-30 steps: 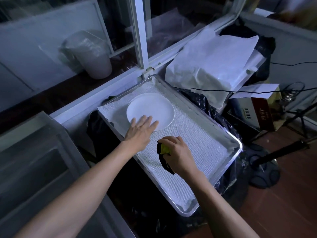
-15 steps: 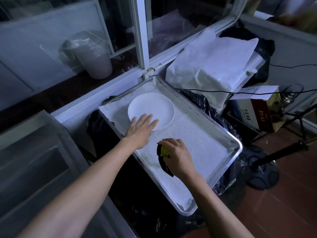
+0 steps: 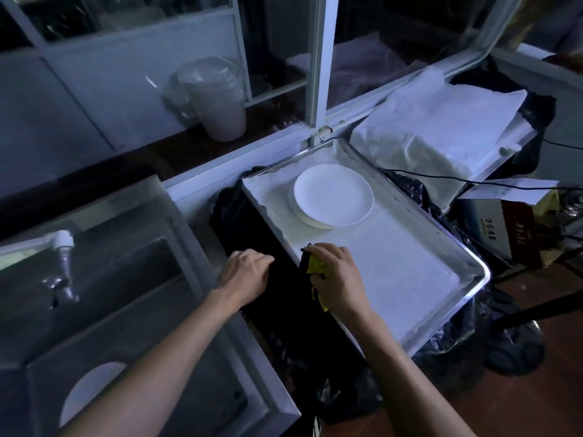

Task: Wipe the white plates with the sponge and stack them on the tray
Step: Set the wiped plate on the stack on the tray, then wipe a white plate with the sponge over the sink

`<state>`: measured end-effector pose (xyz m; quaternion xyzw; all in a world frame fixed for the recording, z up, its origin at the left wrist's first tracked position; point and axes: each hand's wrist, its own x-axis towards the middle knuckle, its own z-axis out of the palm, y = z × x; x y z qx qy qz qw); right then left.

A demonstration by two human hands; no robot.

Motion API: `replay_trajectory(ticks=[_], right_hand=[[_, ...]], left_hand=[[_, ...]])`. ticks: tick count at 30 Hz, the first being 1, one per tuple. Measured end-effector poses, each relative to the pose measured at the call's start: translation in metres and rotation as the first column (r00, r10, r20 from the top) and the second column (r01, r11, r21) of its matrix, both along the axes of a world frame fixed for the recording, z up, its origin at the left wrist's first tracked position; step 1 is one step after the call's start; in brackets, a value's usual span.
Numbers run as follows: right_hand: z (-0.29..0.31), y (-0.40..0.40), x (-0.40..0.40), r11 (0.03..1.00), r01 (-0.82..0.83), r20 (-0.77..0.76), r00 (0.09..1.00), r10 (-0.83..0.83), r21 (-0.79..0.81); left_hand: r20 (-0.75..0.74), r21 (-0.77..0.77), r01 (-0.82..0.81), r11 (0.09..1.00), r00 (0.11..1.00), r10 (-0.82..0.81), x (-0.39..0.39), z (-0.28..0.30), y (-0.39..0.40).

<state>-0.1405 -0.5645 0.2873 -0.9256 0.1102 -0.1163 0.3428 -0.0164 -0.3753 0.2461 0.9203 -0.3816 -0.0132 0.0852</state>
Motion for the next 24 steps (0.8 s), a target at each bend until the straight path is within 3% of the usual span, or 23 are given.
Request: replay_trajectory(ticks=[7, 12, 17, 24], right_hand=[[-0.003, 0.126, 0.018, 0.98, -0.186, -0.006, 0.983, 0.186, -0.076], [-0.02, 0.236, 0.027, 0.937, -0.346, -0.075, 0.937, 0.342, -0.055], [-0.05, 0.34, 0.029, 0.865, -0.499, -0.156, 0.86, 0.486, -0.05], [-0.101, 0.442, 0.033, 0.786, -0.617, -0.223, 0.761, 0.609, 0.038]], left_hand=[[-0.346, -0.024, -0.283, 0.959, 0.902, 0.258, -0.044, -0.036, 0.161], [-0.362, 0.056, -0.452, 0.89, 0.822, 0.44, -0.085, -0.056, 0.287], [-0.514, 0.071, -0.699, 0.711, 0.586, 0.627, -0.124, -0.083, 0.39], [-0.714, 0.067, -0.927, 0.369, 0.214, 0.667, -0.148, -0.132, 0.48]])
